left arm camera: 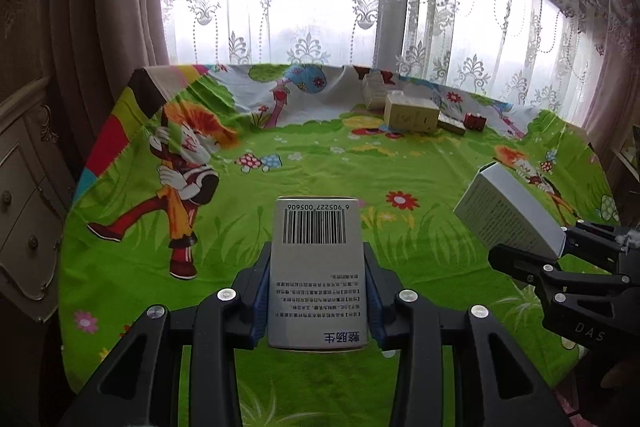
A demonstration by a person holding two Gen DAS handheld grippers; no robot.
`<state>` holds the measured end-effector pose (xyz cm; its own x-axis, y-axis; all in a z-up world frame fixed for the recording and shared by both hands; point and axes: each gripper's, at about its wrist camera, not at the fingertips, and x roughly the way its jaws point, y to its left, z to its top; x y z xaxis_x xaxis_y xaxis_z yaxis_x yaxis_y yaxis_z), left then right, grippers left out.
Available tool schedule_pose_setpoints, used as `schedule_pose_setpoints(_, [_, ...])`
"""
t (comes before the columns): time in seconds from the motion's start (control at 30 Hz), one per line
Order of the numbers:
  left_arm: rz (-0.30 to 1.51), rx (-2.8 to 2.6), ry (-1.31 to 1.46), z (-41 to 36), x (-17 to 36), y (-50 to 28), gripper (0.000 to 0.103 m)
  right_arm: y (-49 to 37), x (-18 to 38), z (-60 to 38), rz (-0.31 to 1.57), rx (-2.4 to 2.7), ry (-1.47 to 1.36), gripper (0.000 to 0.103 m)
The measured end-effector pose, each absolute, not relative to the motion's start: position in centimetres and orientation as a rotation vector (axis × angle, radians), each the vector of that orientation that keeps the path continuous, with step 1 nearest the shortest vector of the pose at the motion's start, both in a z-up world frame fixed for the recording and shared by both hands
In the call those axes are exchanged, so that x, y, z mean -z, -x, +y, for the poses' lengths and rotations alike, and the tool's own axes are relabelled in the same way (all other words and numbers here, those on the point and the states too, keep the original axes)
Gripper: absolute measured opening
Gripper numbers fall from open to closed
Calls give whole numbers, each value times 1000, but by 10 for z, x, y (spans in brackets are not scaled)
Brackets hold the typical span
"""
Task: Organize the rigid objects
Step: 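Lift and carry the long white box and barcode box to the storage box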
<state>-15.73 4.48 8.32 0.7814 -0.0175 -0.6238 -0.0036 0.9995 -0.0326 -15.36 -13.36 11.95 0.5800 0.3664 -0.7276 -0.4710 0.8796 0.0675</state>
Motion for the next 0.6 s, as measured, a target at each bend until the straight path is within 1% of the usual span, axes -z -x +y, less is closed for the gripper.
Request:
schedule_pose_setpoints(0.4, [408, 0, 3, 33, -174, 214, 40, 203, -208, -136, 542, -494, 155, 39])
schedule_pose_setpoints(0.6, [345, 6, -13, 24, -205, 232, 40, 221, -240, -146, 448, -481, 137, 40])
